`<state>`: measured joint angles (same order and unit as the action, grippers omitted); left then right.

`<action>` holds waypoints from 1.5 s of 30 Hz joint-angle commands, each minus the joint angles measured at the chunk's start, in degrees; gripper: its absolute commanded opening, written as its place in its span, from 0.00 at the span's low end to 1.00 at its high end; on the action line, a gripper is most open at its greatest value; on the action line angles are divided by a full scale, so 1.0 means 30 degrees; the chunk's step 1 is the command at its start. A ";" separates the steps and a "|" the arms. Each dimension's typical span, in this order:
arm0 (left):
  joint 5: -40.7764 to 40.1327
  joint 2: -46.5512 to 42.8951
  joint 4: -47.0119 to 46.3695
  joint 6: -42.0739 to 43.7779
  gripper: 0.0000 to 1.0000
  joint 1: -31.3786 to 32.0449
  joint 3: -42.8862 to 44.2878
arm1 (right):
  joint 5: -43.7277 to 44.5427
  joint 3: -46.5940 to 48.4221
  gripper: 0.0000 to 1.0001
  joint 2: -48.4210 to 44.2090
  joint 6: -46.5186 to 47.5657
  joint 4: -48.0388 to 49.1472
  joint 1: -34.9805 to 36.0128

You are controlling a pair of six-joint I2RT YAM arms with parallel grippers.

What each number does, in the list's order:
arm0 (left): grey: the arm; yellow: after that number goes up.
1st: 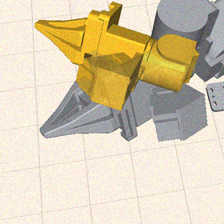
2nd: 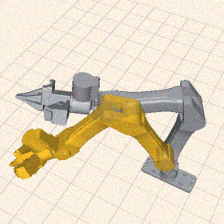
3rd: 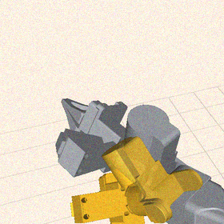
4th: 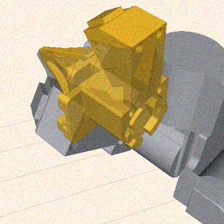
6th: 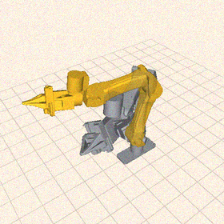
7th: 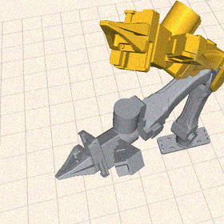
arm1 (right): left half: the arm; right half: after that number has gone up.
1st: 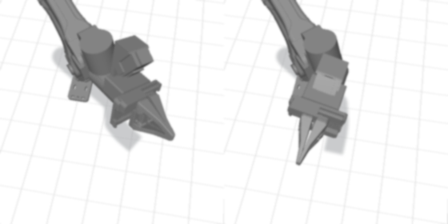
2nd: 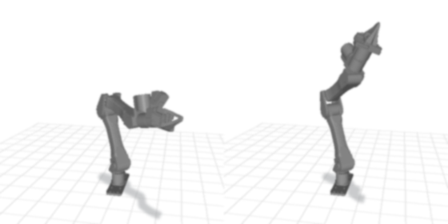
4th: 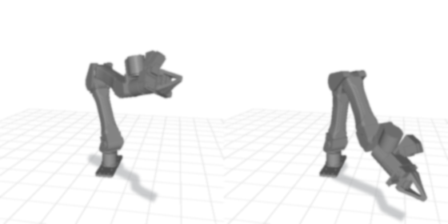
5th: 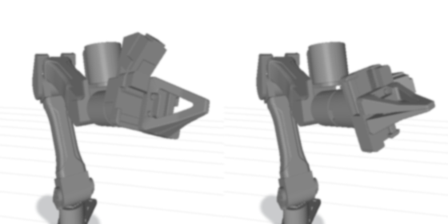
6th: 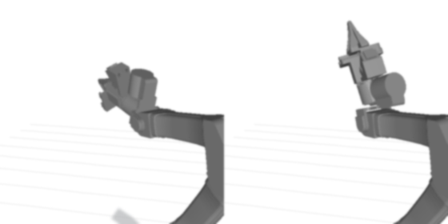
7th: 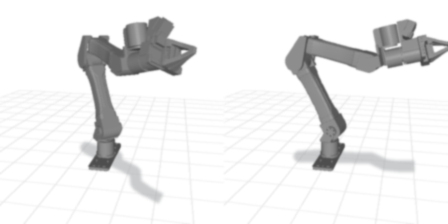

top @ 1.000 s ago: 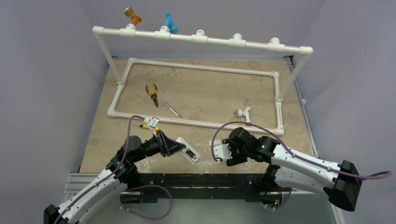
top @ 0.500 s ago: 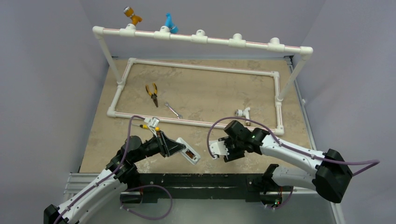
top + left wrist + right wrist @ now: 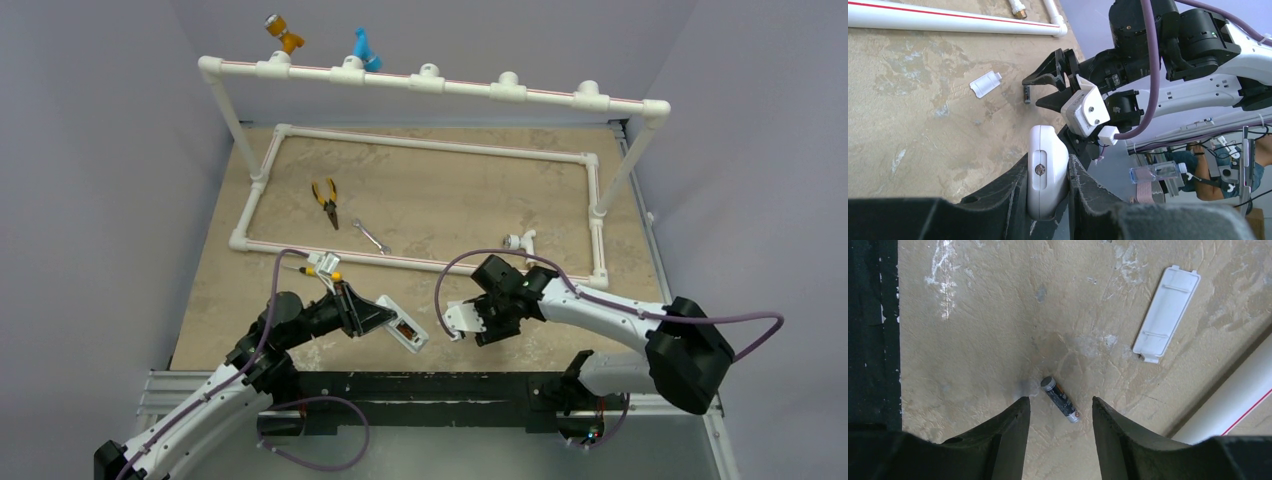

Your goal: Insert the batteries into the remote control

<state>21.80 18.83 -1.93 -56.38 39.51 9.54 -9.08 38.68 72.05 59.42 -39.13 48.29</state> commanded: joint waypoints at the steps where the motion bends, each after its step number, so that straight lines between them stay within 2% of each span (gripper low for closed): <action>1: -0.0122 -0.0238 -0.0551 0.0188 0.00 0.0048 0.0709 | -0.0607 0.0891 0.46 0.0400 0.0566 -0.0081 -0.0232; 8: -0.0123 -0.0382 -0.0239 0.0277 0.00 0.0045 0.0830 | -0.1304 0.1485 0.42 0.1536 0.0985 -0.0470 -0.1498; 20: -0.0416 -0.1251 0.0605 0.0422 0.00 0.0045 0.0865 | -0.1977 0.2585 0.30 0.3496 0.1261 -0.2072 -0.1714; 31: -0.0399 -0.1102 0.0605 0.0387 0.00 0.0048 0.0885 | -0.2568 0.2243 0.07 0.3189 -0.0579 -0.1943 -0.1715; 34: -0.0383 -0.1080 0.0598 0.0378 0.00 0.0060 0.0892 | -0.2953 0.2417 0.00 0.3079 -0.1495 -0.1788 -0.1731; 39: -0.0472 -0.1107 0.0611 0.0335 0.00 0.0052 0.0899 | -0.3257 0.2064 0.00 0.1654 -0.3451 -0.0439 -0.1713; 45: -0.0683 -0.0784 0.0394 0.0366 0.00 0.0060 0.0958 | -0.0671 0.1587 0.00 -0.2078 -1.2087 0.3556 -0.1685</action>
<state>20.53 15.68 1.93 -55.94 39.51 9.69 -15.03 43.40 72.51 41.91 -37.63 43.33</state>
